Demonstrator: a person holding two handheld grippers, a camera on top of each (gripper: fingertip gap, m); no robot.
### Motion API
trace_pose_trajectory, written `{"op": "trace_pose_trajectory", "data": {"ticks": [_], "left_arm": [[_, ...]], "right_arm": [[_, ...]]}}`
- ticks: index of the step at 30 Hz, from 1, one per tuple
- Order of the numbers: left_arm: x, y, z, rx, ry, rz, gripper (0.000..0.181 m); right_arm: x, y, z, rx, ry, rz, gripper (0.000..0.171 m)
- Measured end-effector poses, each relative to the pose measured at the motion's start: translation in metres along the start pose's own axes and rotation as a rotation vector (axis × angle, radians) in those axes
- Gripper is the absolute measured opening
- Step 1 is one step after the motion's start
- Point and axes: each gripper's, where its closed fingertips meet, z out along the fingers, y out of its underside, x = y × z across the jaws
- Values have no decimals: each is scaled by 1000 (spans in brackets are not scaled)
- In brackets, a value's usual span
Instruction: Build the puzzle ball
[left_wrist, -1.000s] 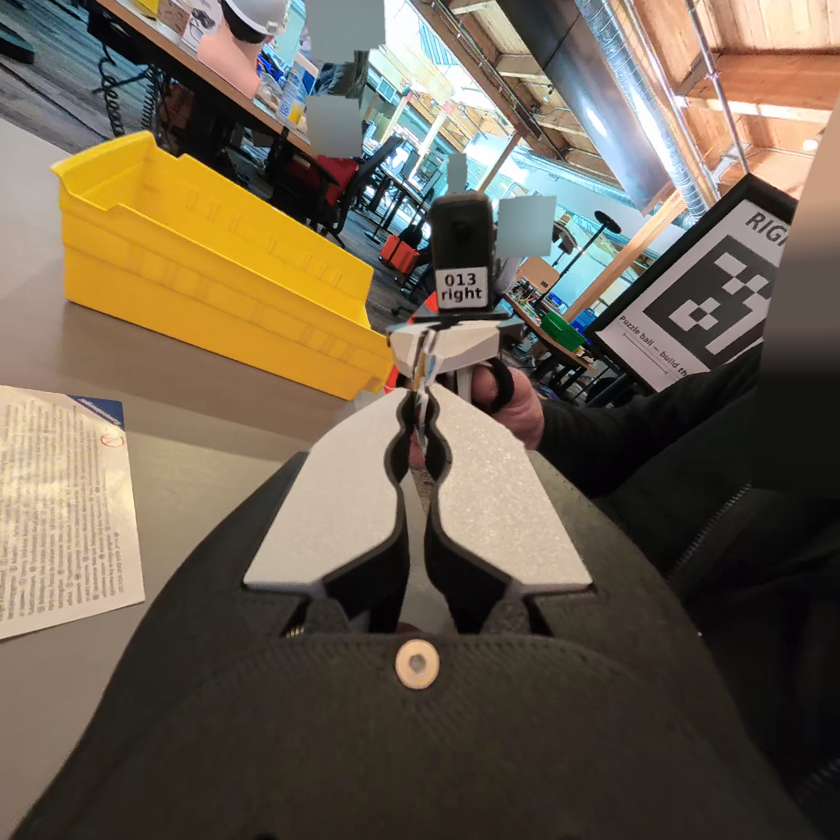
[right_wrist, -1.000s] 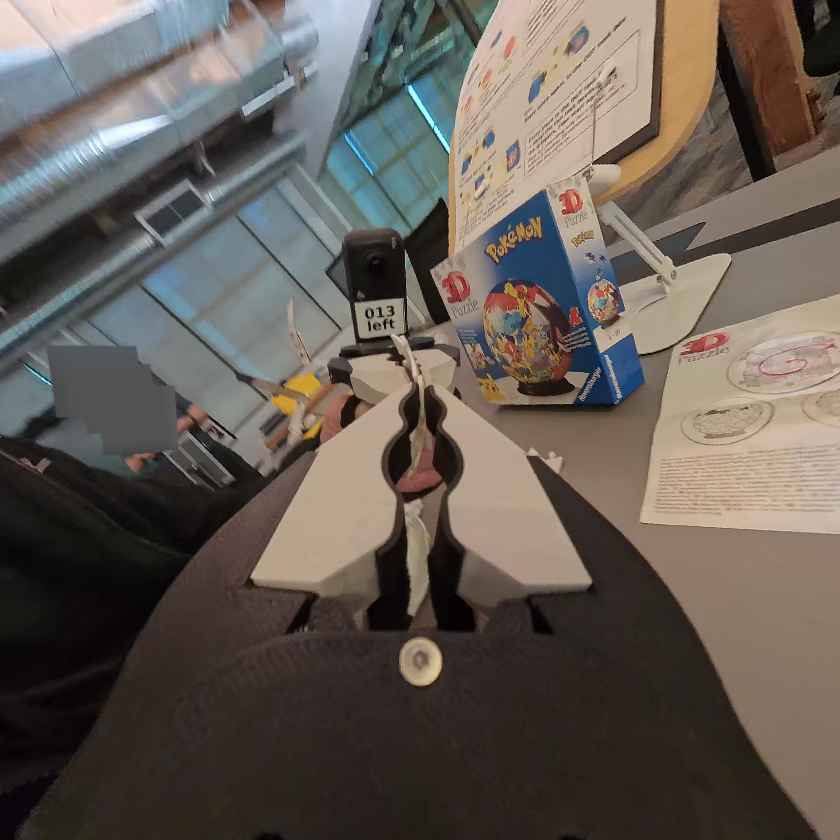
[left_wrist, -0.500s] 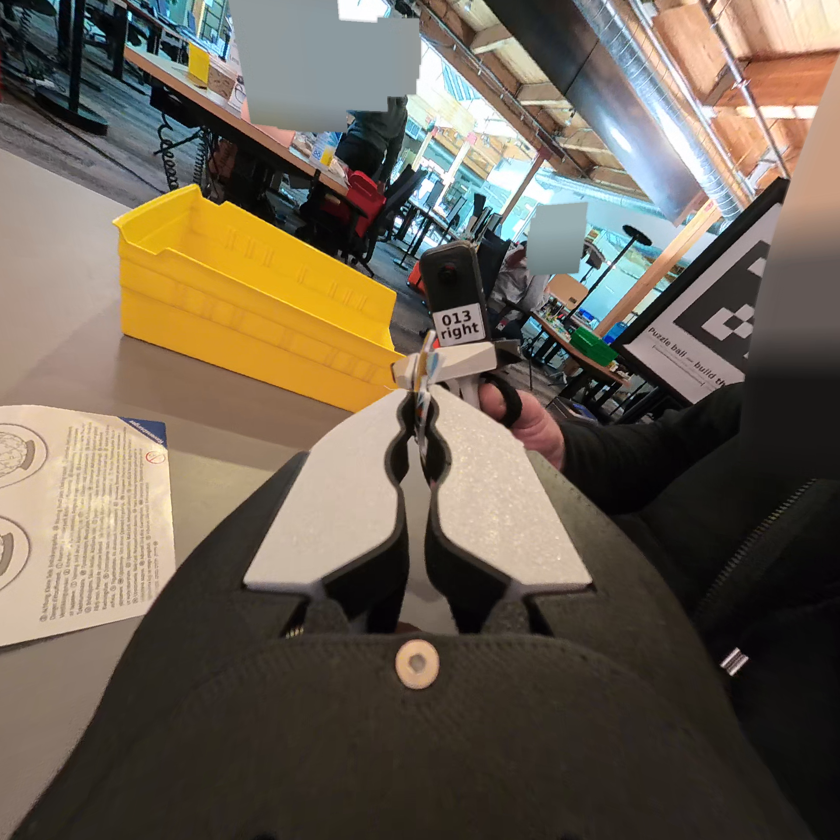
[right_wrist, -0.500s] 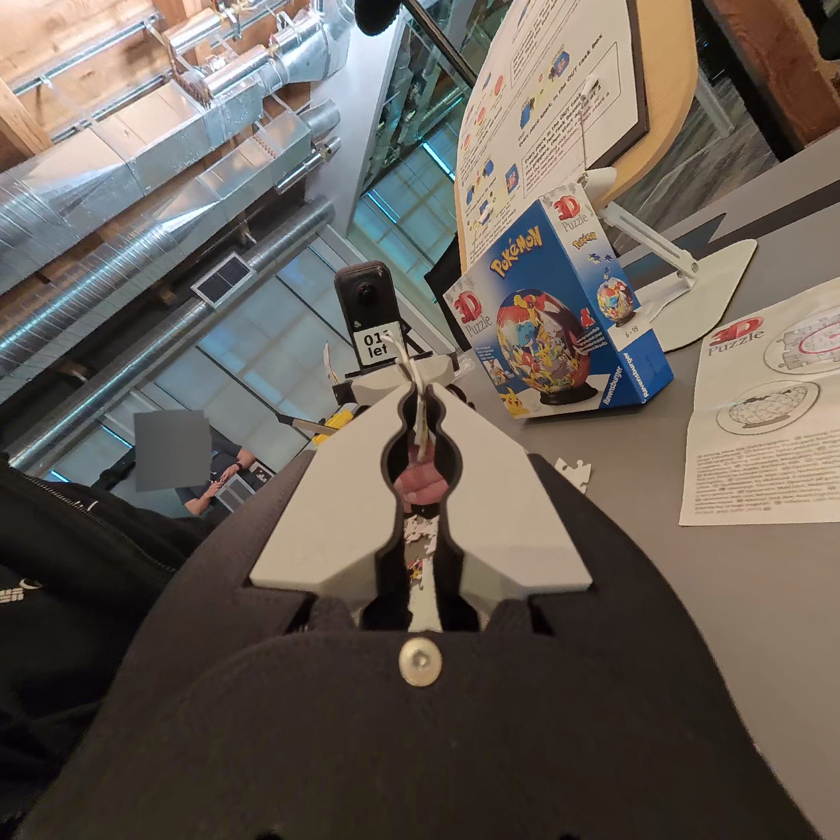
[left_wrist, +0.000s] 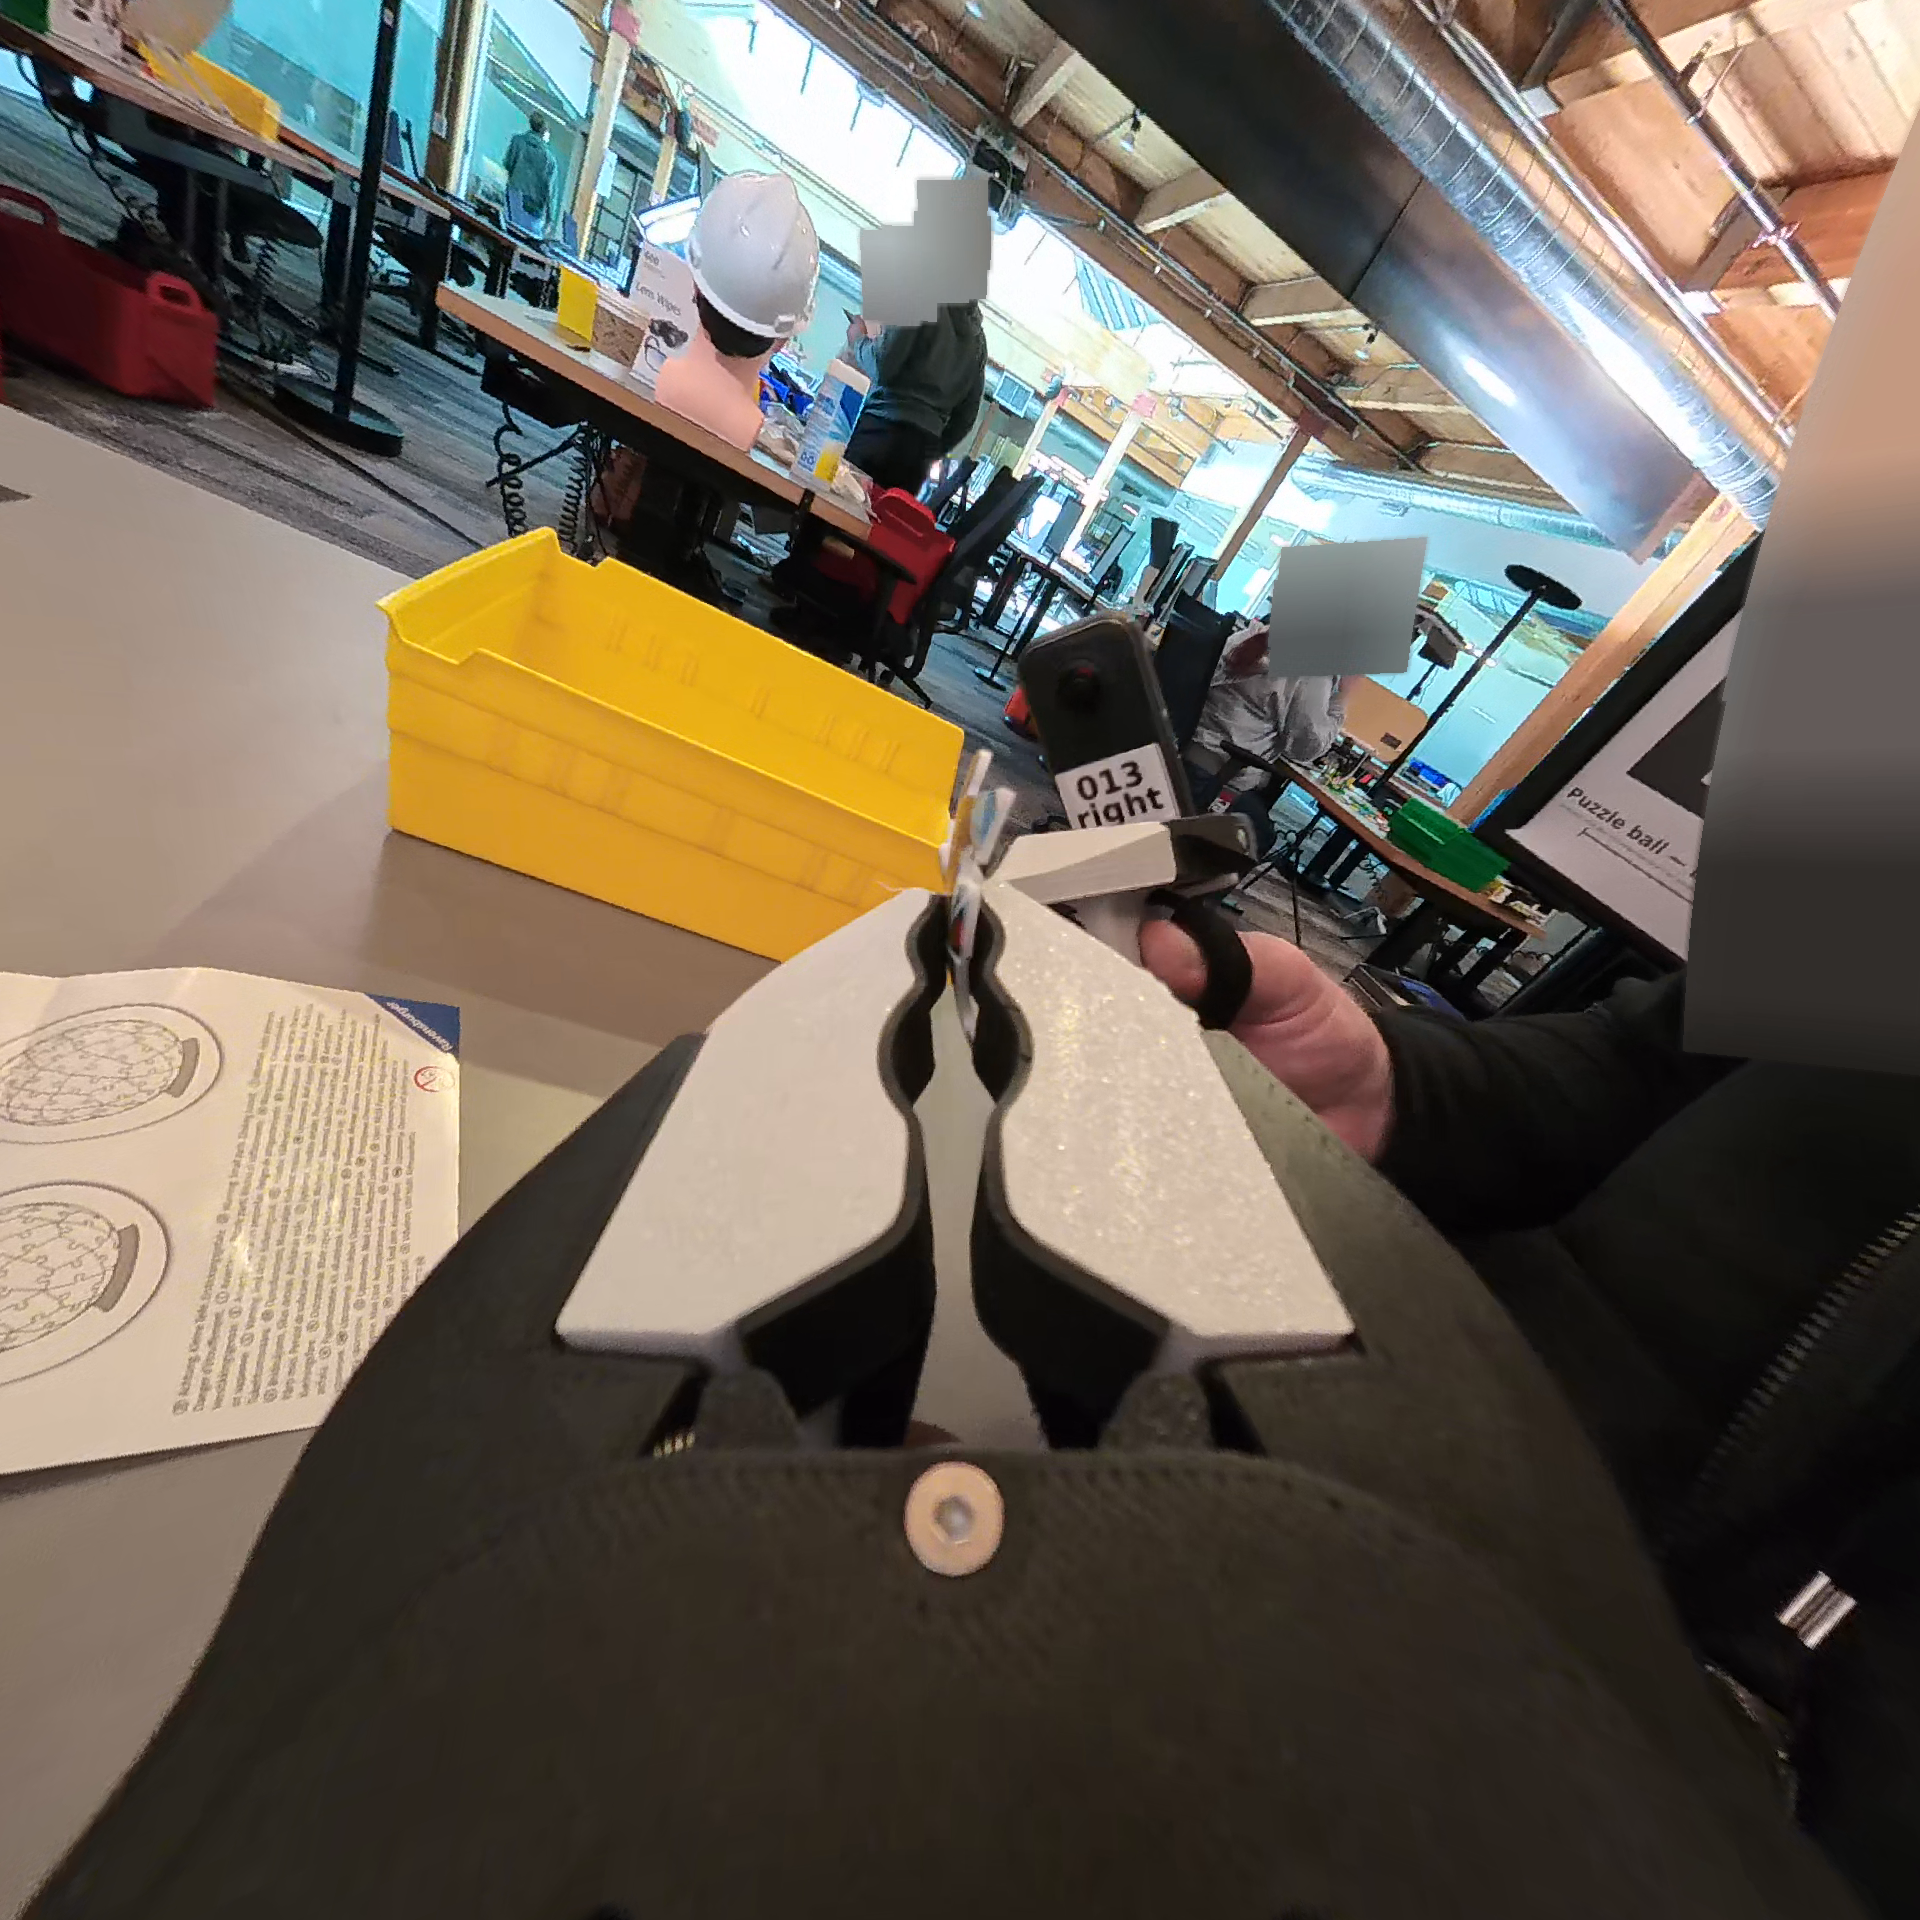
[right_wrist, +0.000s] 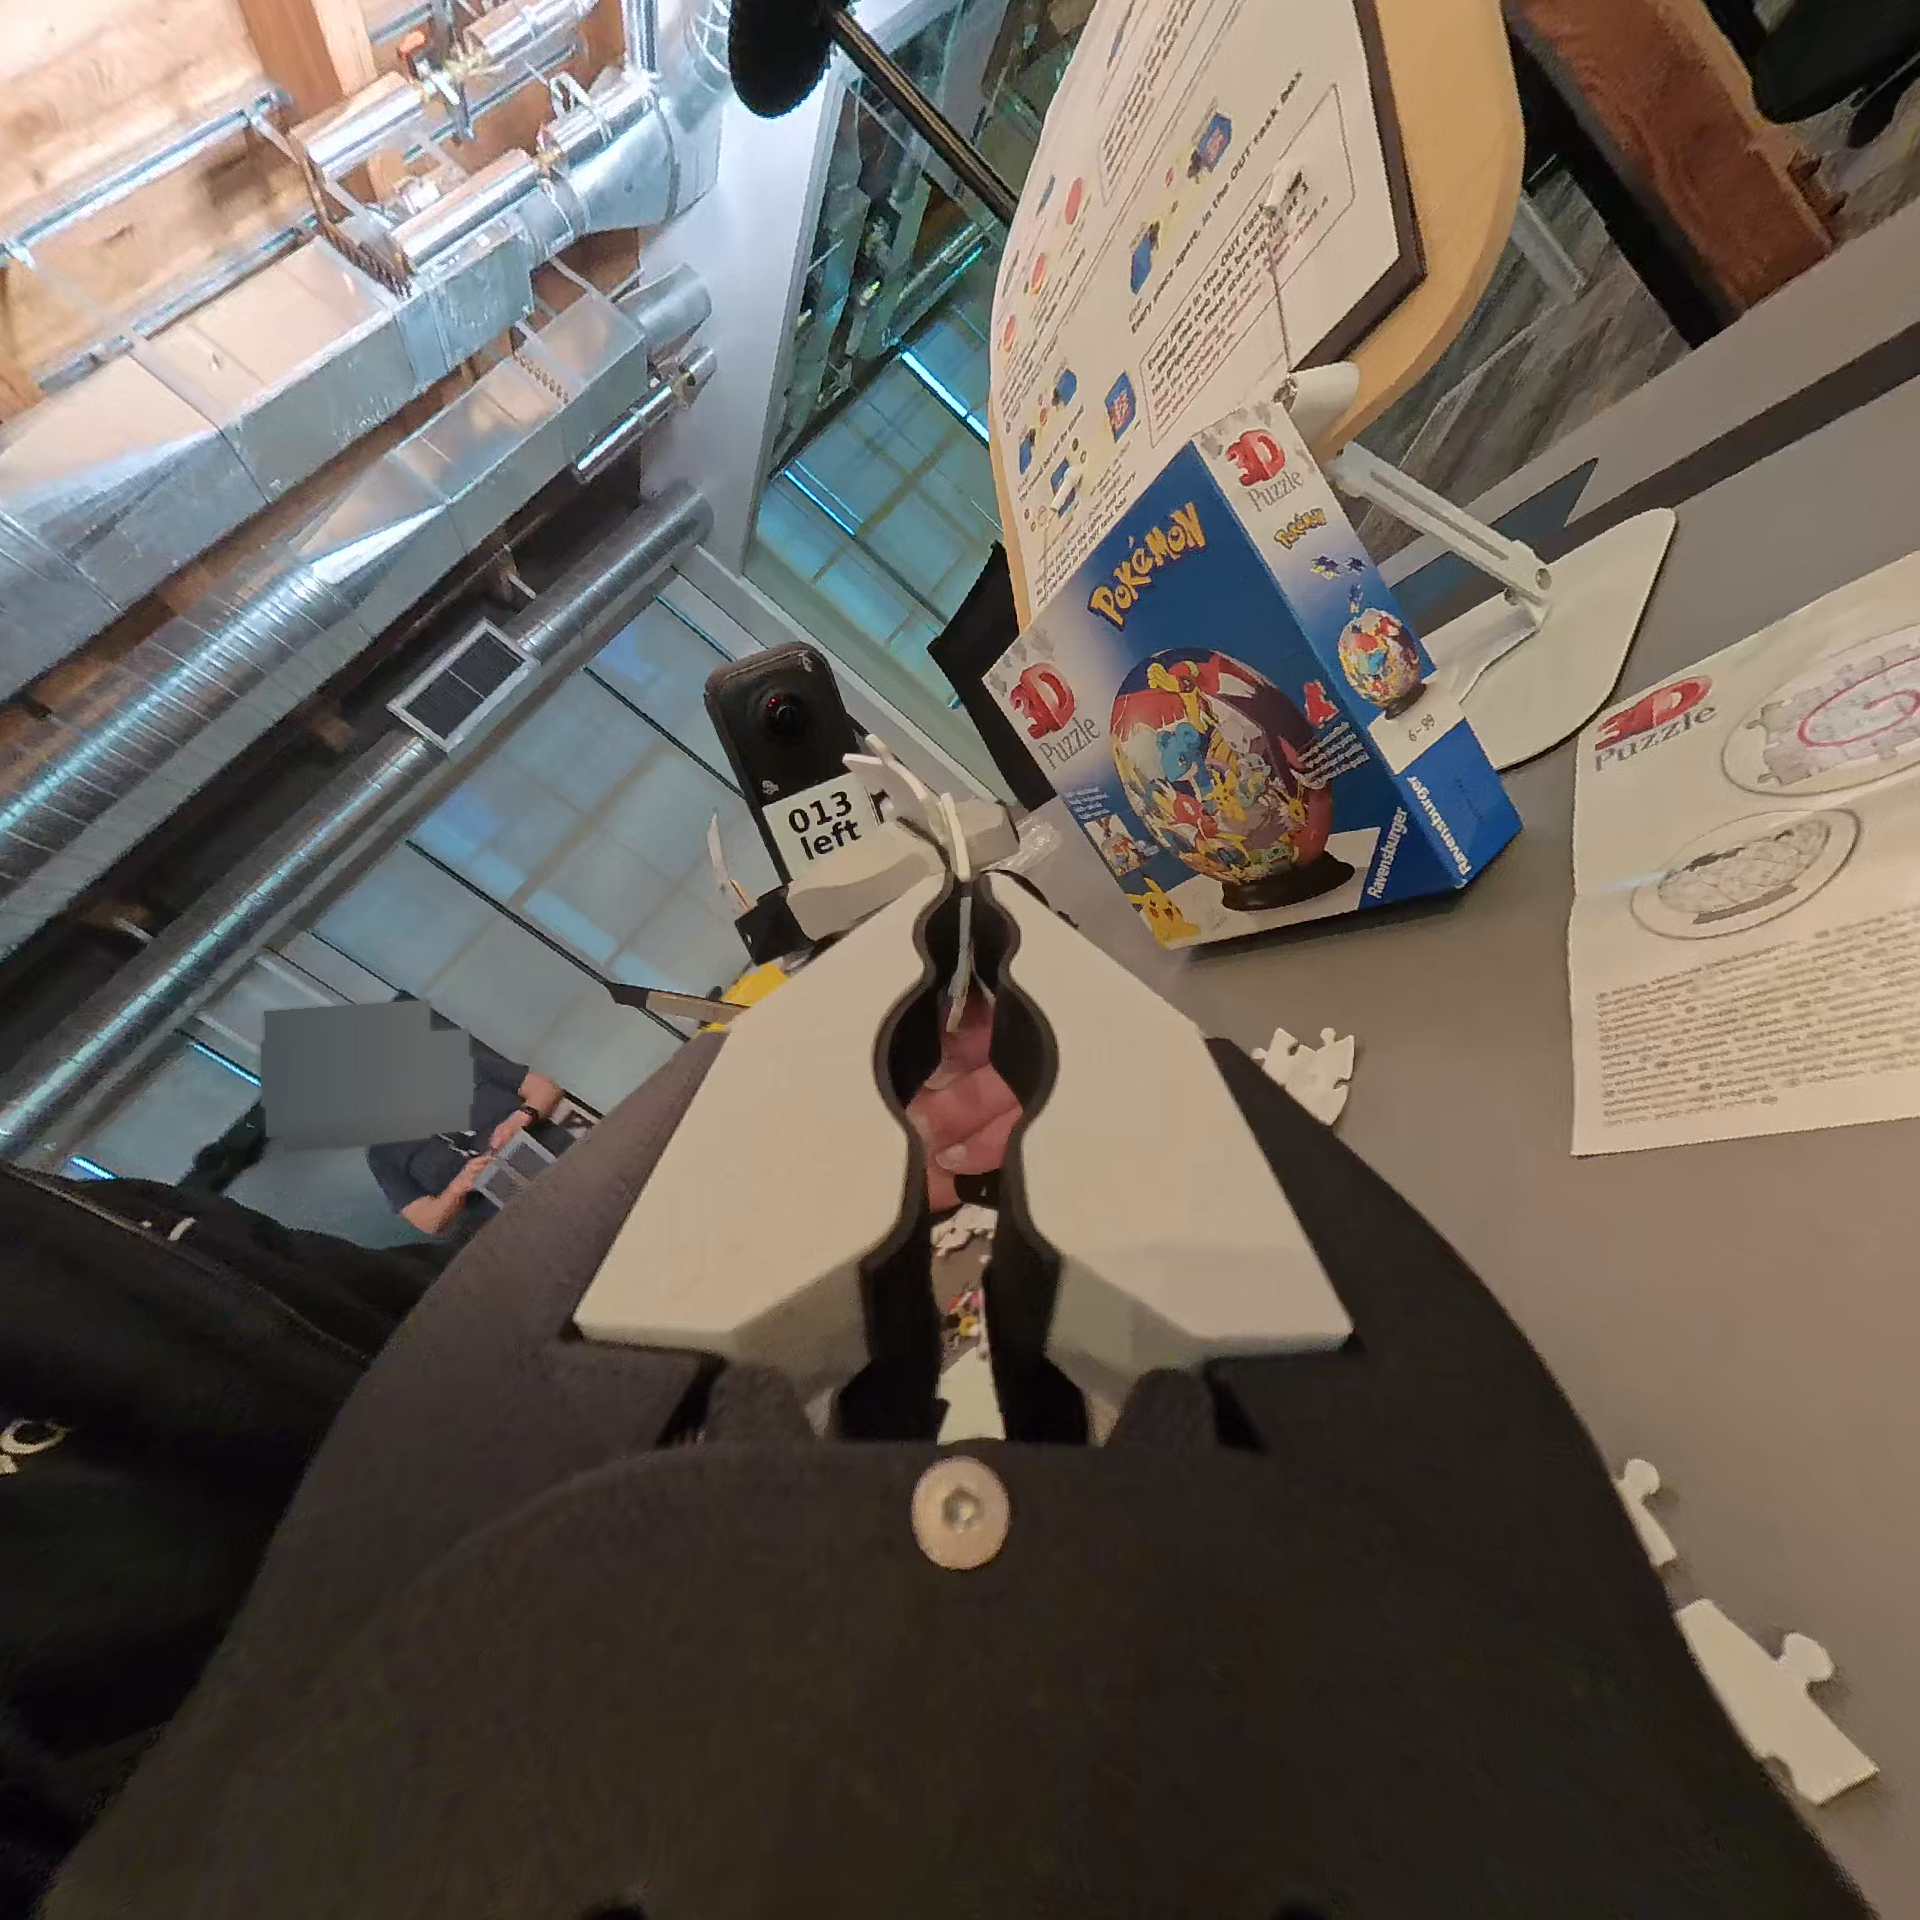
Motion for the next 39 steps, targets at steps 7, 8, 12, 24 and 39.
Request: {"op": "trace_pose_trajectory", "data": {"ticks": [7,8,12,24,39], "left_arm": [[4,-6,0,48,67,-150,2],[4,-6,0,56,78,-170,2],[7,-11,1,108,131,-255,2],[16,-19,-1,168,192,-341,2],[17,-16,-3,147,174,-308,2]], "right_arm": [[-6,-3,1,5,22,-191,0],[-7,-3,1,2,26,-207,1],[-12,-6,1,14,20,-259,0],[-22,-9,2,-23,22,-392,1],[-26,-7,2,-136,73,-545,1]]}}
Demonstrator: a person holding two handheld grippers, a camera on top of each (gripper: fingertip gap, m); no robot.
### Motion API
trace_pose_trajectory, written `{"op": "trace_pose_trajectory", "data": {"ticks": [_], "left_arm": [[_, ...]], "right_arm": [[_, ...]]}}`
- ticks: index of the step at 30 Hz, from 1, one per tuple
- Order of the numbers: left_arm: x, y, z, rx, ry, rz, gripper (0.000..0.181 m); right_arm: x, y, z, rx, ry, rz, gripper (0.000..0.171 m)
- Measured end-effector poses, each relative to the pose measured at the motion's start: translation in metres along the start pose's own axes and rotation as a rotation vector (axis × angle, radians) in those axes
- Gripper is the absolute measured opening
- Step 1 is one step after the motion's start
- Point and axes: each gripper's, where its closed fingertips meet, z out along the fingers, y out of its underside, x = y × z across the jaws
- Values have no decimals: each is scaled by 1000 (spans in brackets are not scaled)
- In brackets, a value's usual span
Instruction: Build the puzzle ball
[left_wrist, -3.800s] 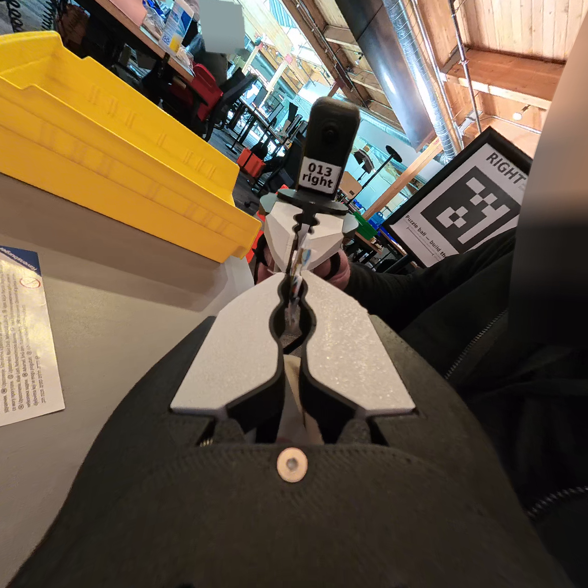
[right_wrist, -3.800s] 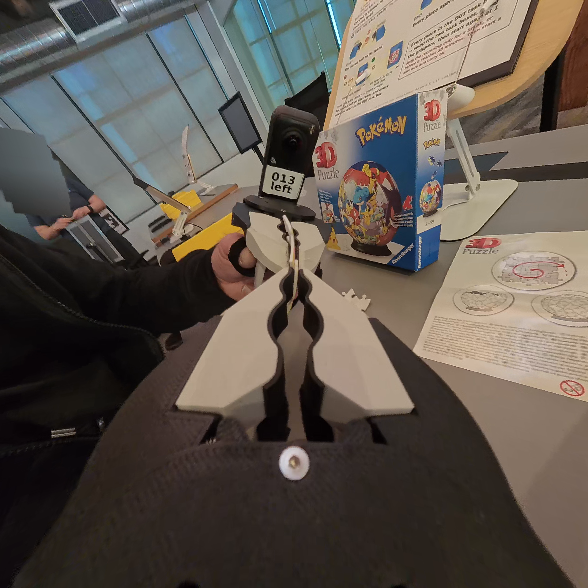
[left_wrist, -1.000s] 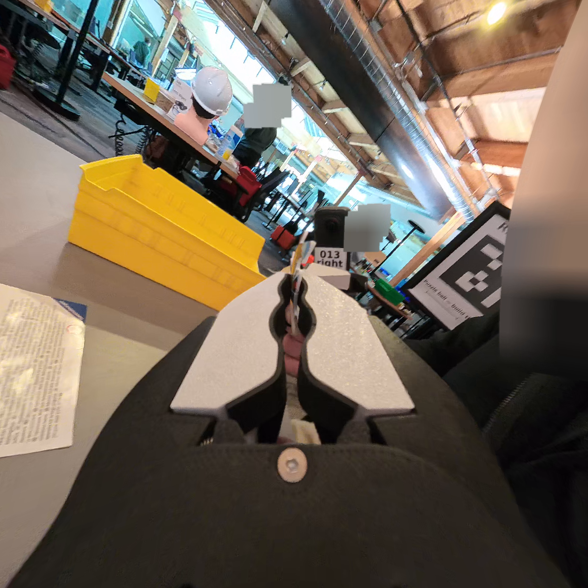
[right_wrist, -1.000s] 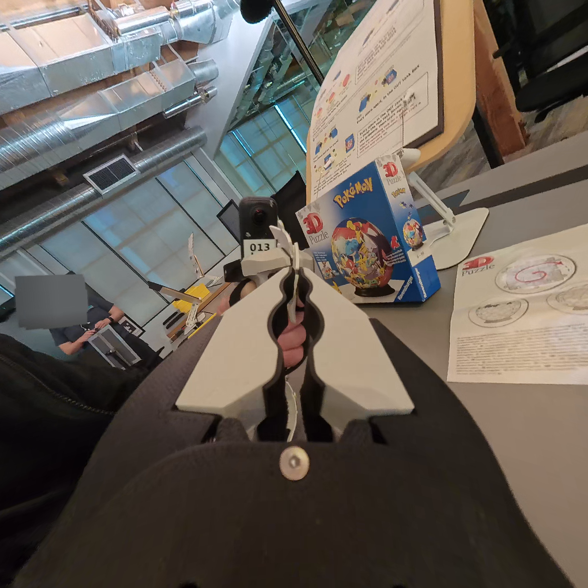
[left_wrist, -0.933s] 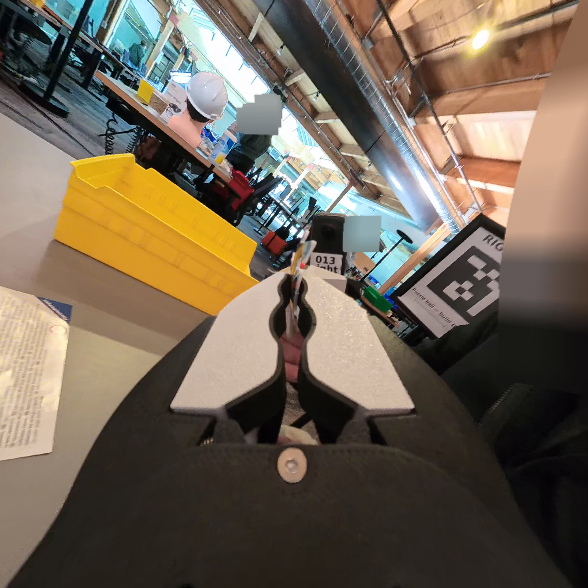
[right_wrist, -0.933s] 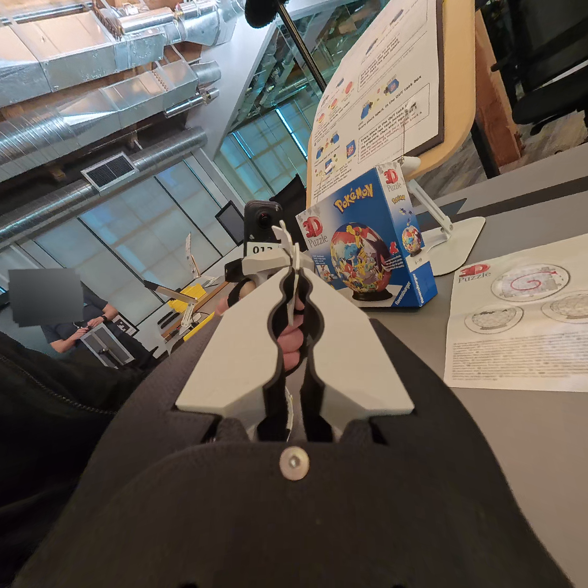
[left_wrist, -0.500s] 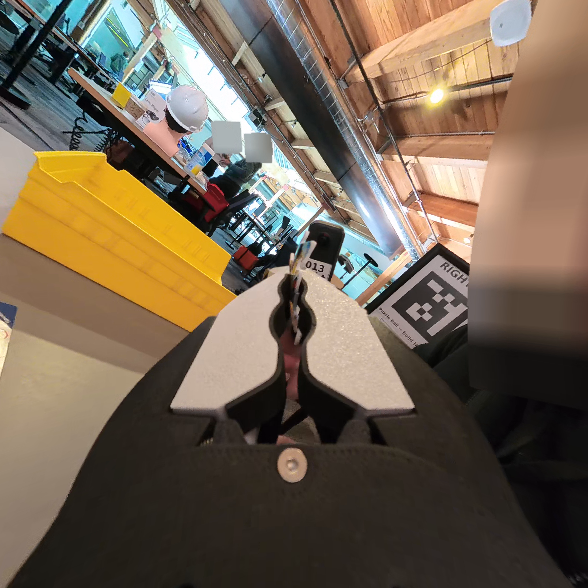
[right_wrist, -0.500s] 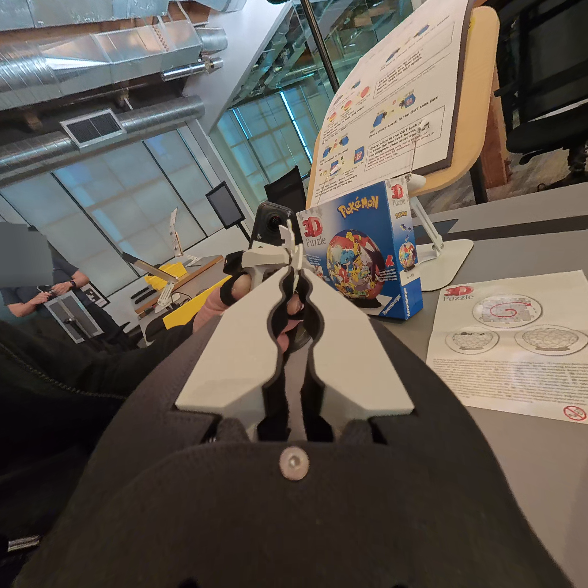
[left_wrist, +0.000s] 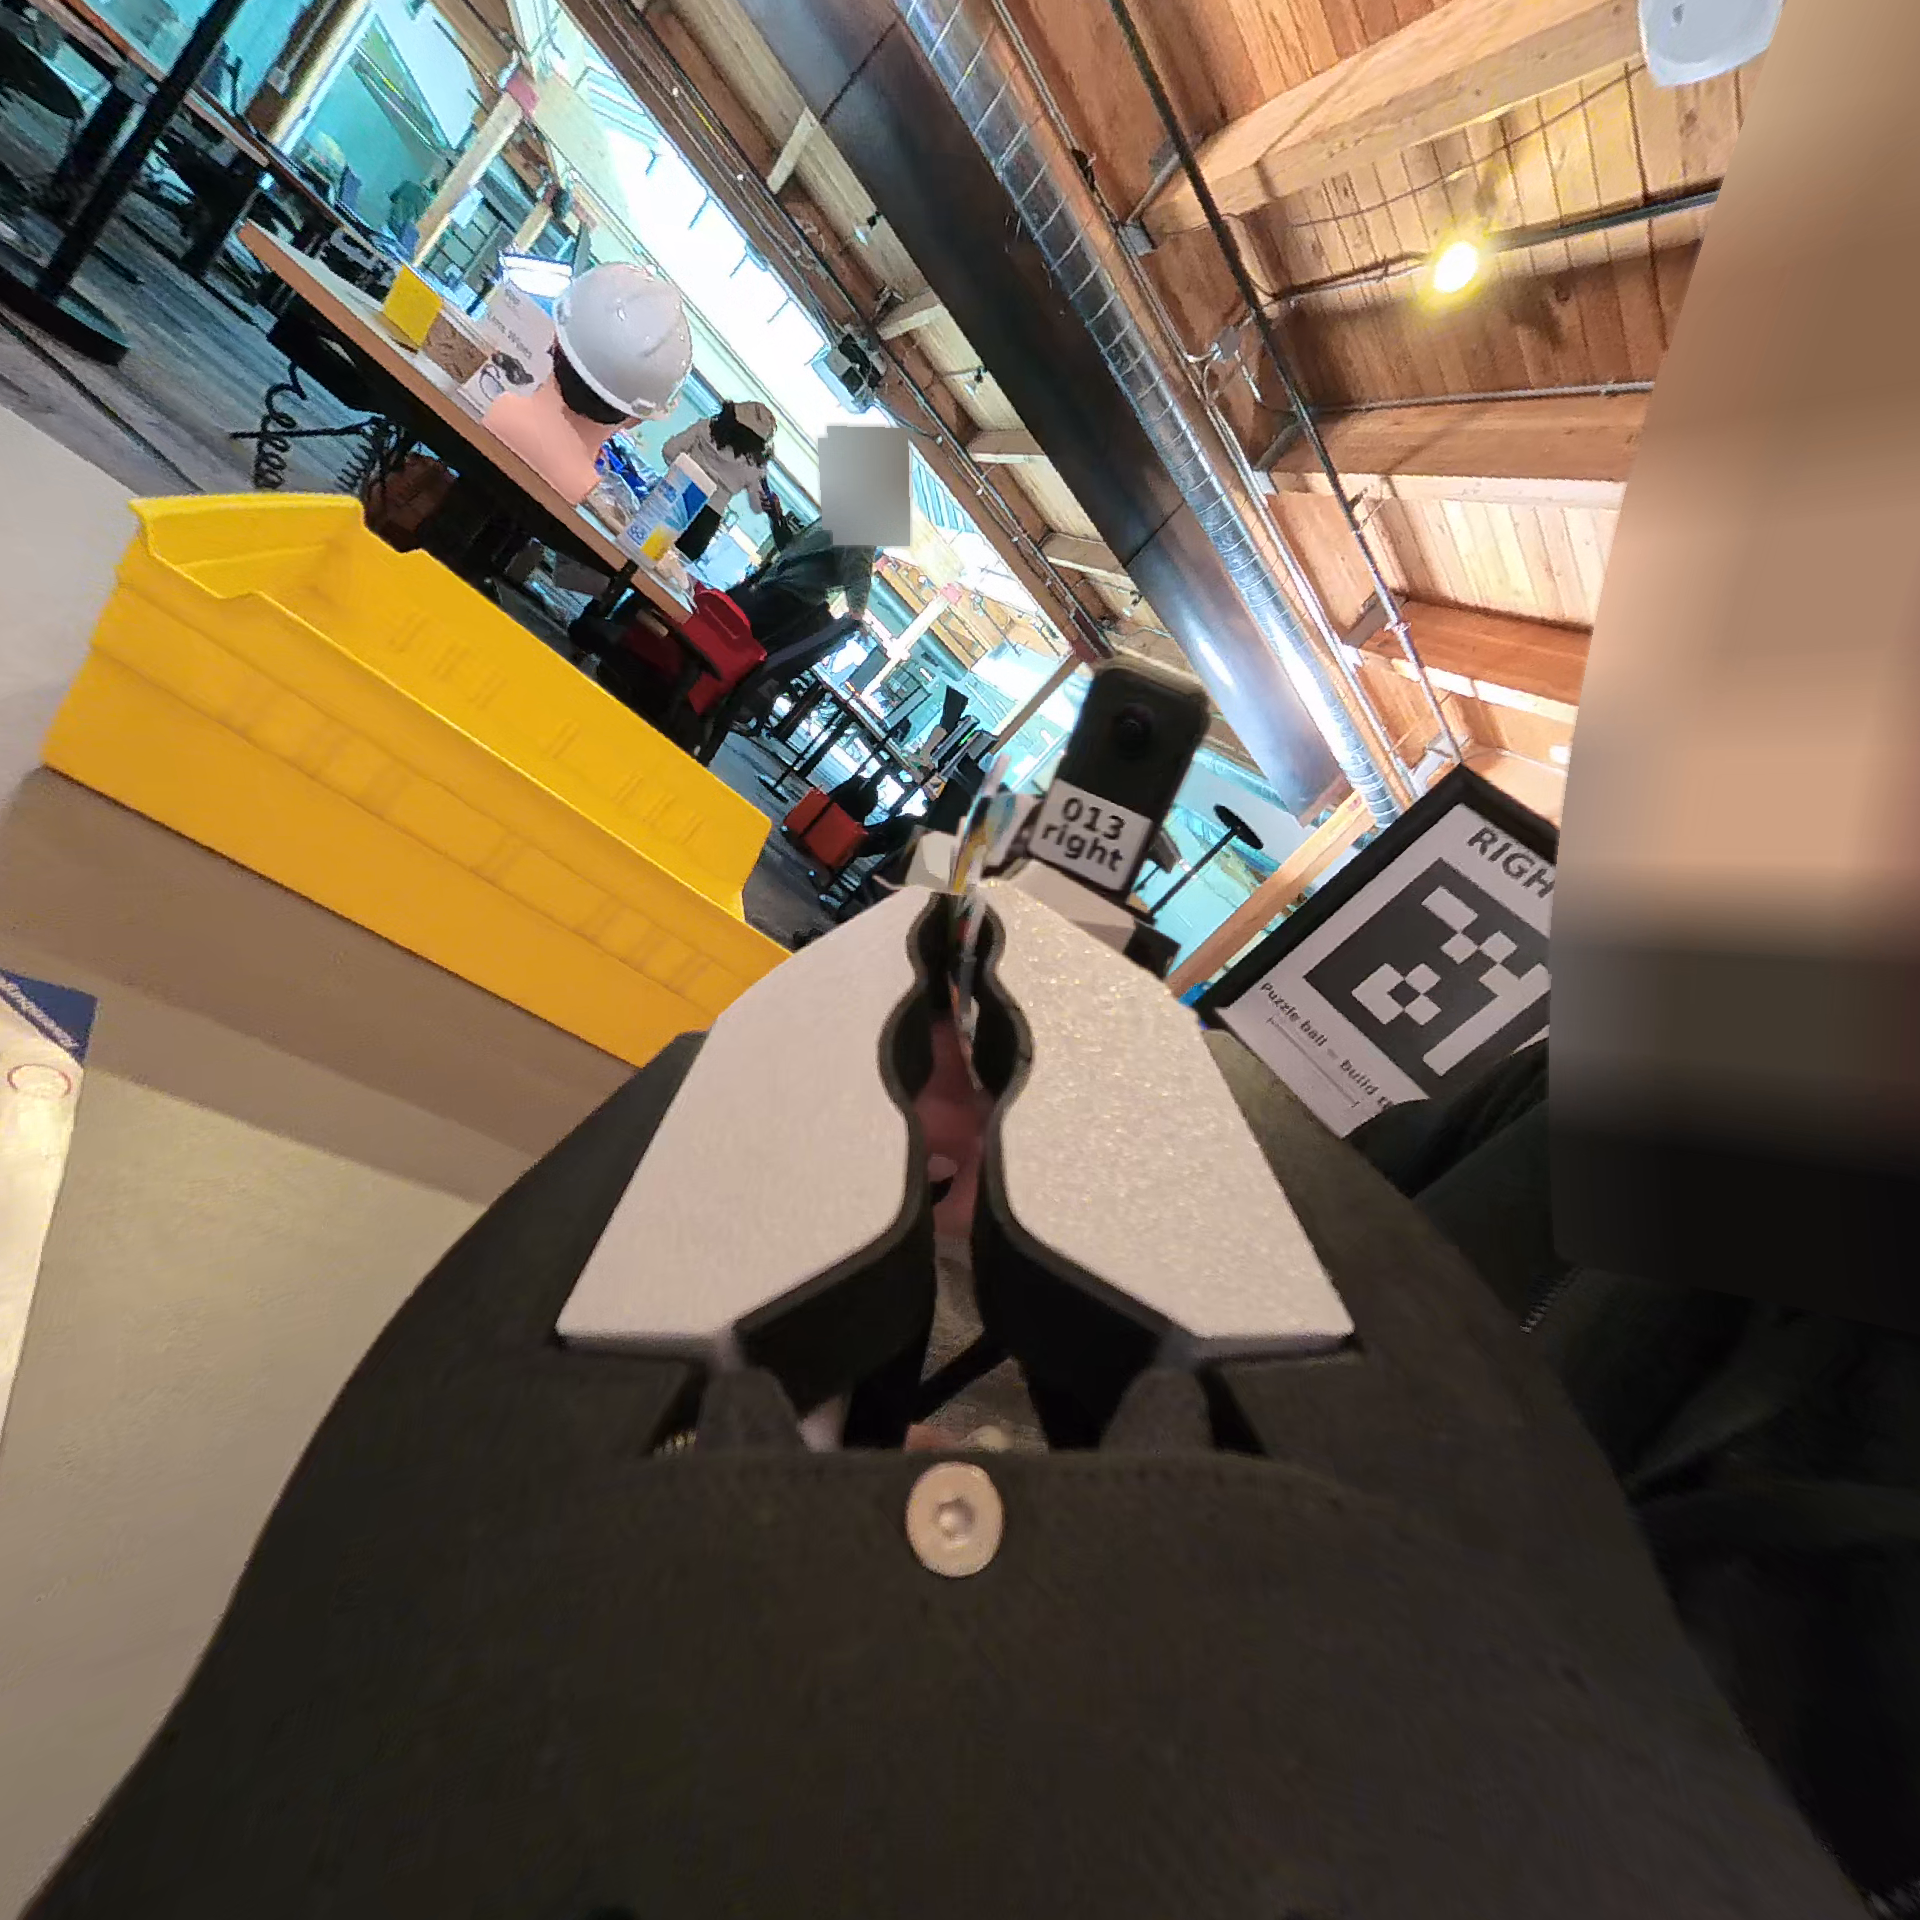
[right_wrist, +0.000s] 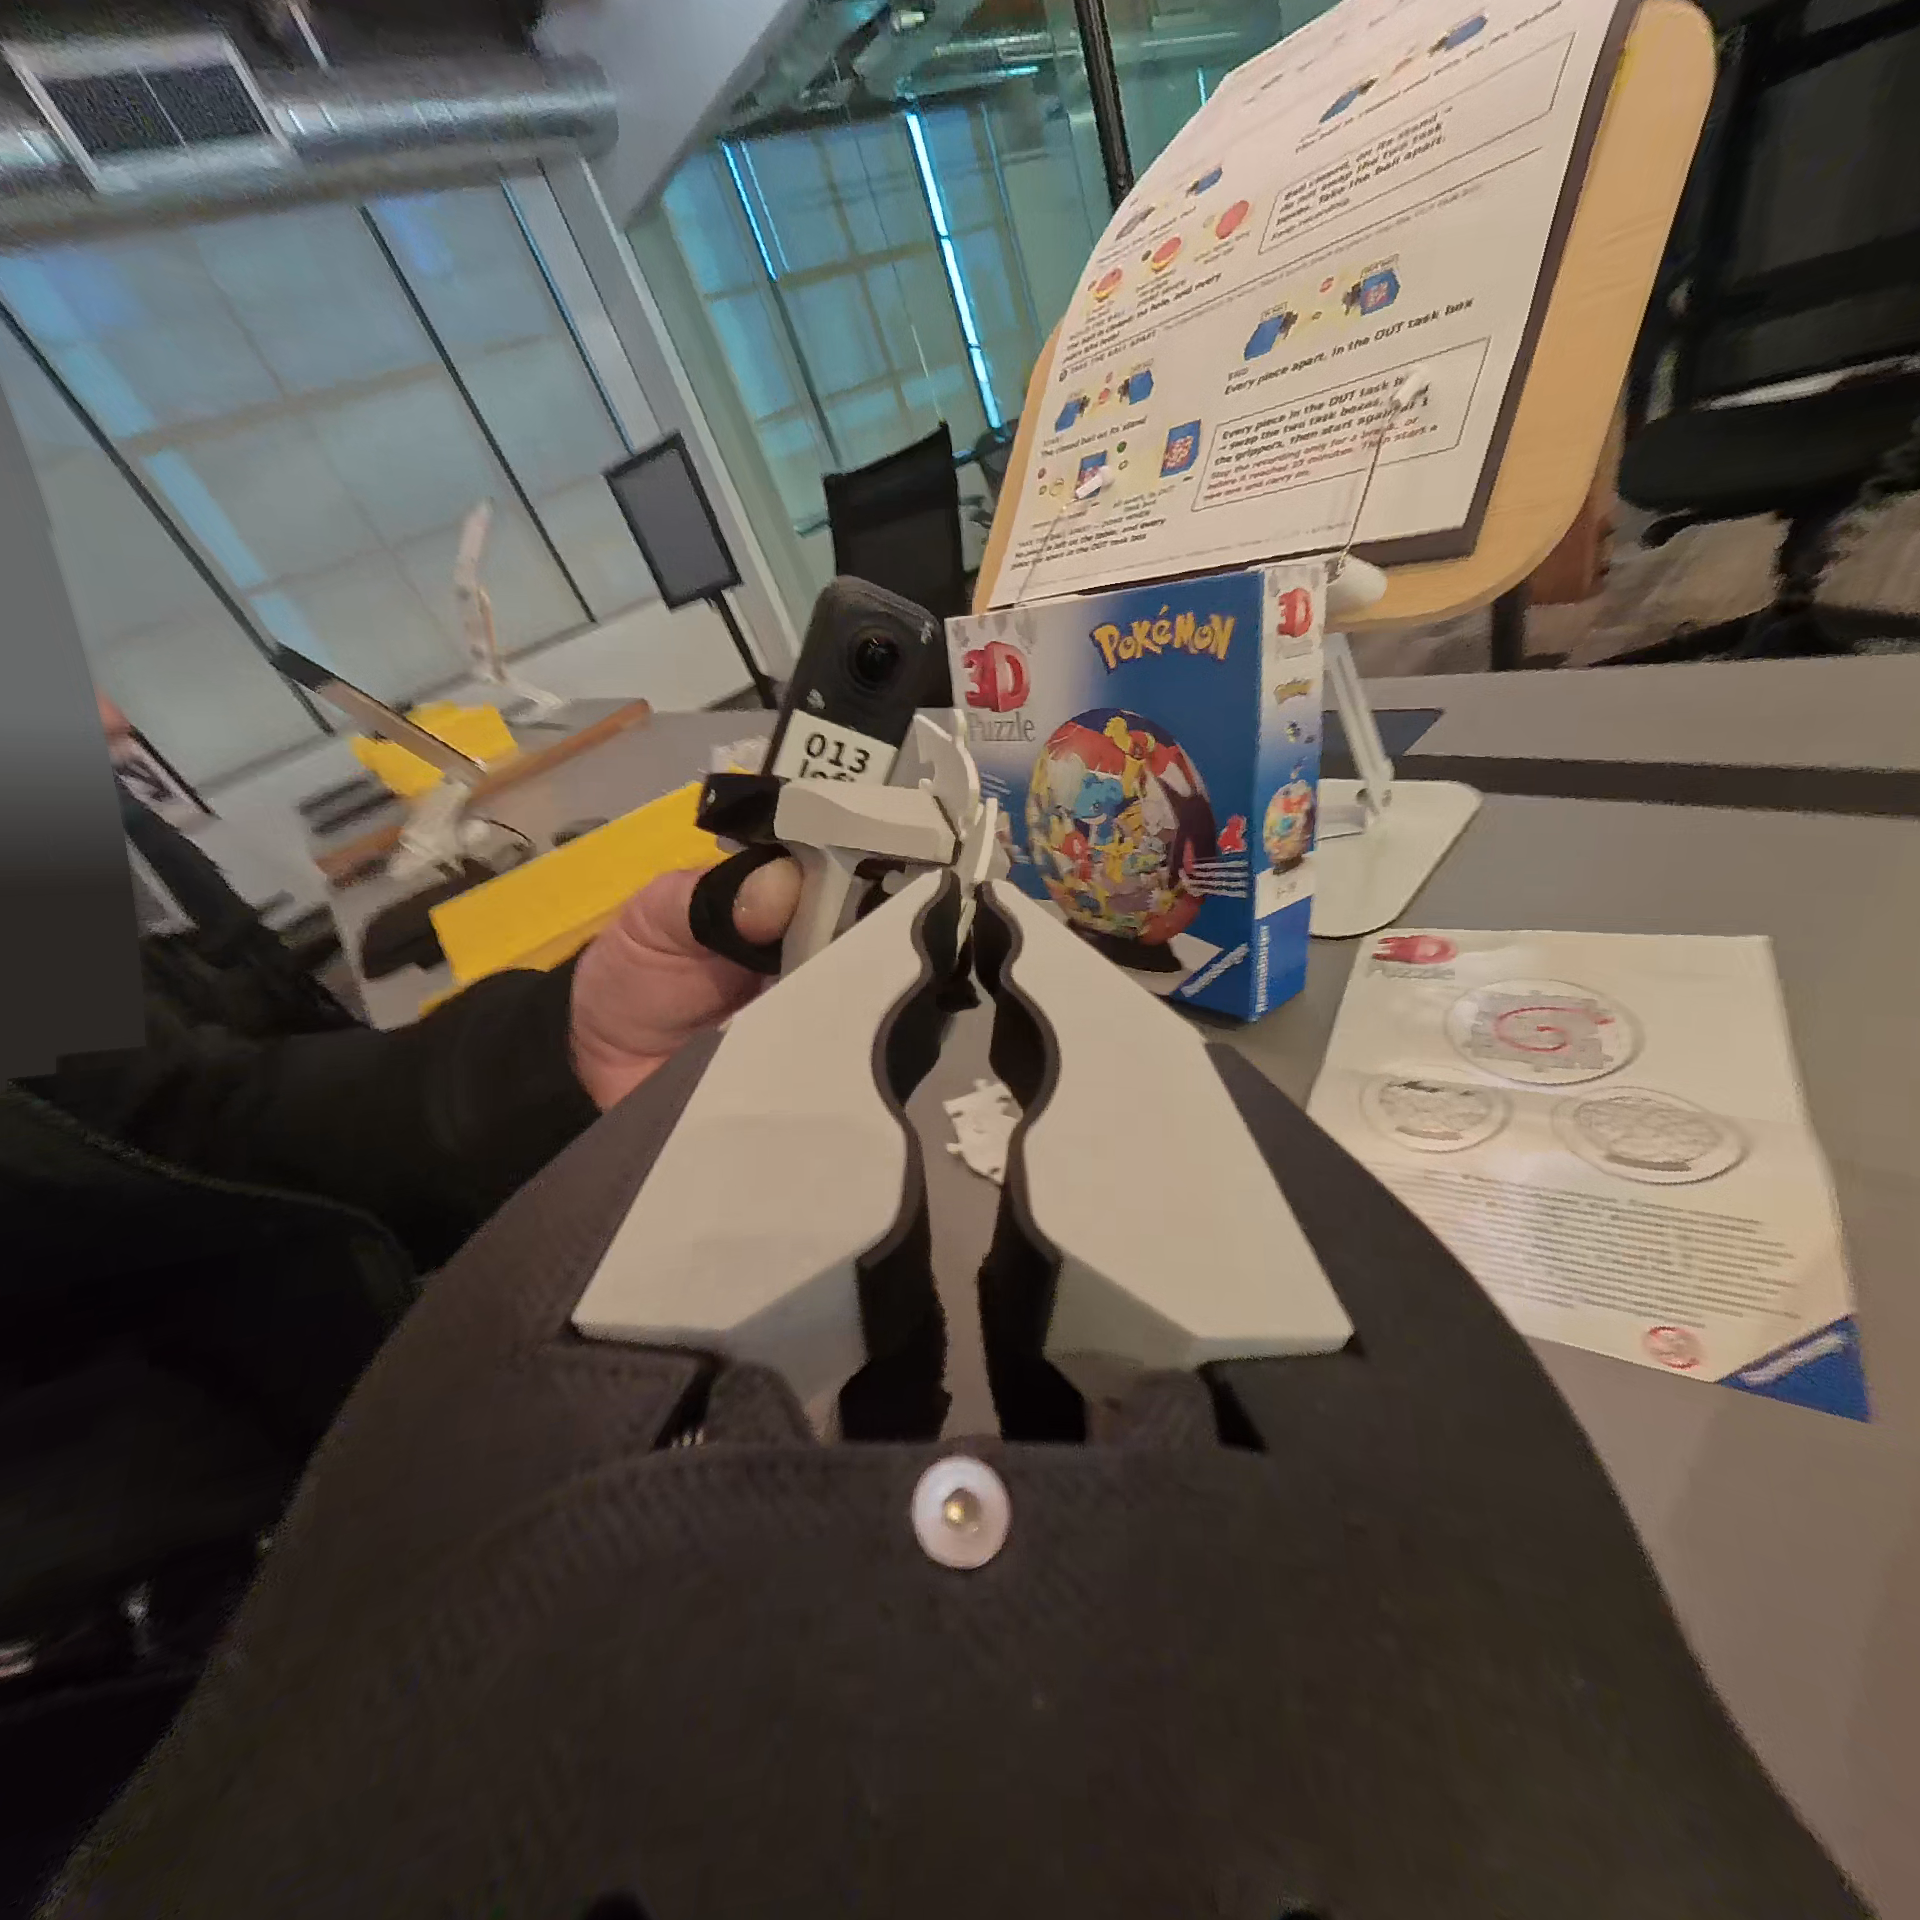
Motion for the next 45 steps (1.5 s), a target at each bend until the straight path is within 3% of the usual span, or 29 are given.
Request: {"op": "trace_pose_trajectory", "data": {"ticks": [8,12,17,34,45], "left_arm": [[-1,3,-2,-104,-68,125,2],[-2,5,-5,-93,-17,59,2],[2,0,-5,-51,20,-1,2],[-11,8,-6,-108,-148,171,2],[-14,7,-5,-112,-198,233,3]], "right_arm": [[0,5,1,-92,-82,82,0],[1,10,2,-80,-98,94,0],[3,3,-1,-93,26,-148,0],[6,11,0,-114,-44,207,0],[10,12,0,-83,-16,267,0]]}}
